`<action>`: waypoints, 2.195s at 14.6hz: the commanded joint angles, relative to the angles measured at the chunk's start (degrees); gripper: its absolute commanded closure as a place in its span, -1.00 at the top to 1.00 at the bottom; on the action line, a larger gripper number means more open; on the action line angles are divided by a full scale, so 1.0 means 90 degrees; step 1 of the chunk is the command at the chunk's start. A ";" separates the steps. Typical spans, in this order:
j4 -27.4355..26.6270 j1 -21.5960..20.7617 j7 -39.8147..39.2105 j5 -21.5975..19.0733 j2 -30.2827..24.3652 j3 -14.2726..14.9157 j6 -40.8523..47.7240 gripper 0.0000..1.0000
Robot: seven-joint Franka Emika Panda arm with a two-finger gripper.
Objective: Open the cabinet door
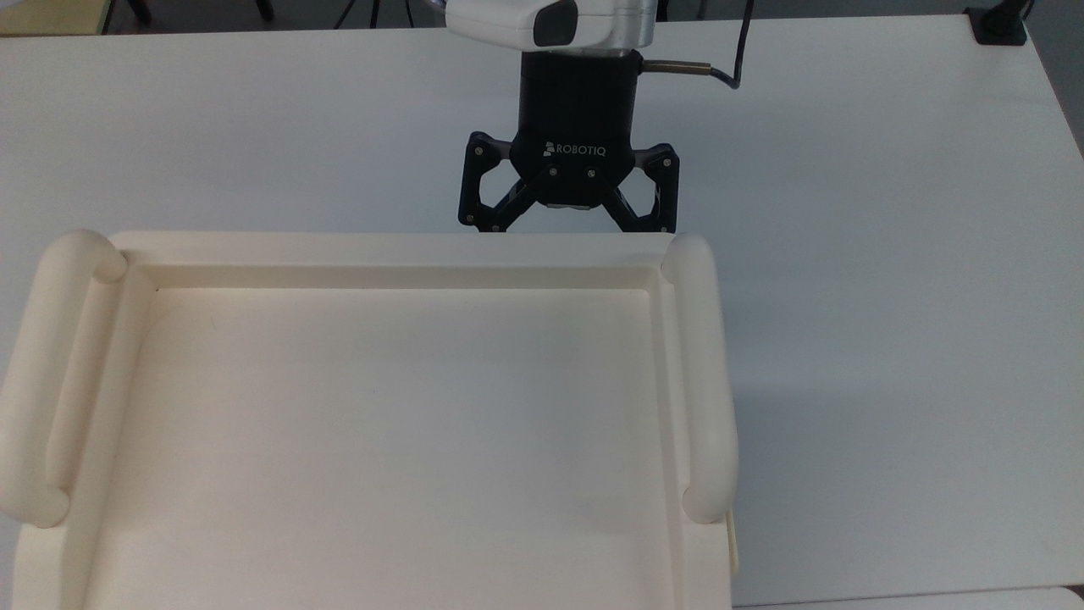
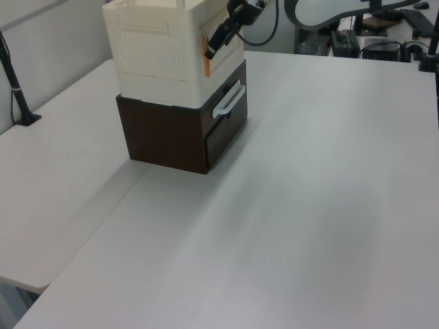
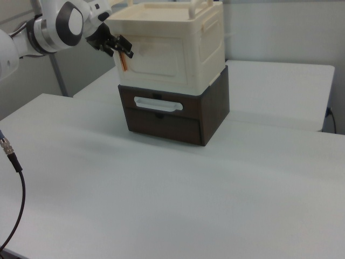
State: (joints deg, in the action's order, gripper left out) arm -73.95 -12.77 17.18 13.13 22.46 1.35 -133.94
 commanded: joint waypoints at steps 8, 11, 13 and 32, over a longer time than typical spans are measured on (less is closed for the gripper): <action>0.0053 -0.0075 0.0172 0.0299 0.0150 0.0045 -0.0206 -0.44; 0.0053 -0.0075 0.0172 0.0289 0.0131 0.0035 0.0067 -0.77; 0.0043 -0.0075 0.0162 0.0289 0.0092 0.0035 0.0233 -0.82; 0.0209 -0.0017 -0.0063 -0.0687 -0.1324 -0.0189 0.2644 1.00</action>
State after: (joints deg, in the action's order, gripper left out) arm -72.48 -13.50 18.06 8.42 10.78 -0.07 -101.94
